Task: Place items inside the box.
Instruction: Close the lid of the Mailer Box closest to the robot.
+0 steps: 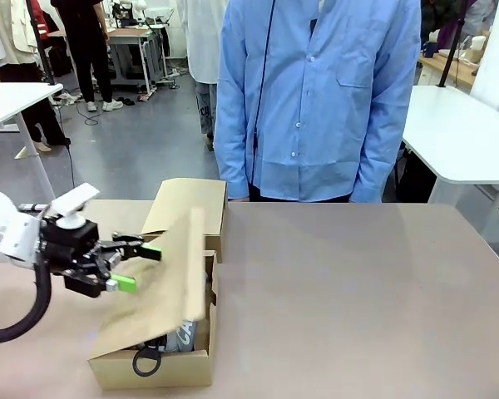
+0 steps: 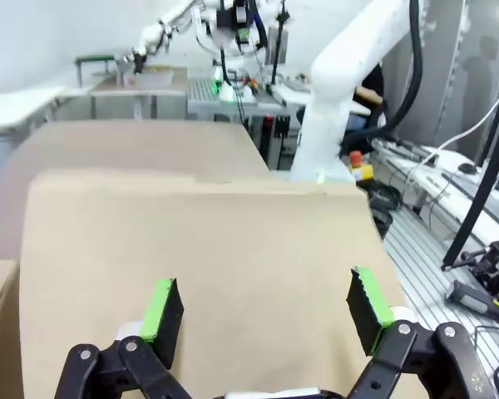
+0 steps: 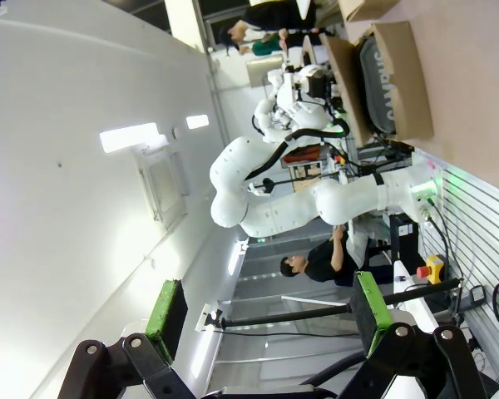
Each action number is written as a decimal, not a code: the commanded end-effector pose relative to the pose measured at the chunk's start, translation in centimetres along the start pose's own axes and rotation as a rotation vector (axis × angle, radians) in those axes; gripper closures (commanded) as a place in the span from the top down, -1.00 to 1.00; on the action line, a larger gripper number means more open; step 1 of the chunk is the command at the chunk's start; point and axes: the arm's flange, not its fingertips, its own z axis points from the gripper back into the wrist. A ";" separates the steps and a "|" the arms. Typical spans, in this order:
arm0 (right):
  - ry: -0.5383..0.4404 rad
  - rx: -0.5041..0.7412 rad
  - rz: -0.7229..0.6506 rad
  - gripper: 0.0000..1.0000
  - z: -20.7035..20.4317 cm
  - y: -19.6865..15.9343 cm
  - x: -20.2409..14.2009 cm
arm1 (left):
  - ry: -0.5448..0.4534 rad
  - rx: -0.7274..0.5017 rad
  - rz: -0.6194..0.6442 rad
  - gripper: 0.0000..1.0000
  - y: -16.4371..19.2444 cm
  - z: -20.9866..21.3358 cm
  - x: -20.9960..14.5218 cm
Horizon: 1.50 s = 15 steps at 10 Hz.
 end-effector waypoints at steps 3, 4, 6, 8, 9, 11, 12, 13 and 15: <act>-0.003 0.018 -0.015 1.00 0.0 0.8 -0.1 | 0.071 0.045 -0.013 1.00 -4.7 -3.0 -1.8; -0.003 0.018 -0.015 1.00 0.0 0.8 -0.1 | 0.093 0.057 -0.032 1.00 -4.4 -3.0 -2.0; -0.003 0.018 -0.015 1.00 0.0 0.8 -0.1 | 0.173 0.036 -0.044 1.00 -4.0 -2.8 -2.7; -0.003 0.018 -0.015 1.00 0.0 0.8 -0.1 | 0.234 -0.018 -0.074 1.00 -4.1 -2.6 -3.1; -0.003 0.018 -0.015 1.00 0.0 0.8 -0.1 | 0.210 -0.011 -0.082 1.00 -4.1 -2.5 -2.8; -0.003 0.018 -0.015 1.00 0.0 0.8 -0.1 | 0.141 -0.005 -0.113 1.00 -4.2 -1.4 -1.6; -0.003 0.018 -0.015 1.00 0.0 0.8 -0.1 | 0.089 0.002 -0.139 1.00 -4.6 -0.4 -0.7; -0.003 0.018 -0.015 1.00 0.0 0.8 -0.1 | -0.001 -0.004 -0.153 1.00 -5.4 1.1 0.8; -0.003 0.018 -0.015 1.00 0.0 0.8 -0.1 | -0.239 0.087 -0.162 1.00 -7.9 5.2 4.1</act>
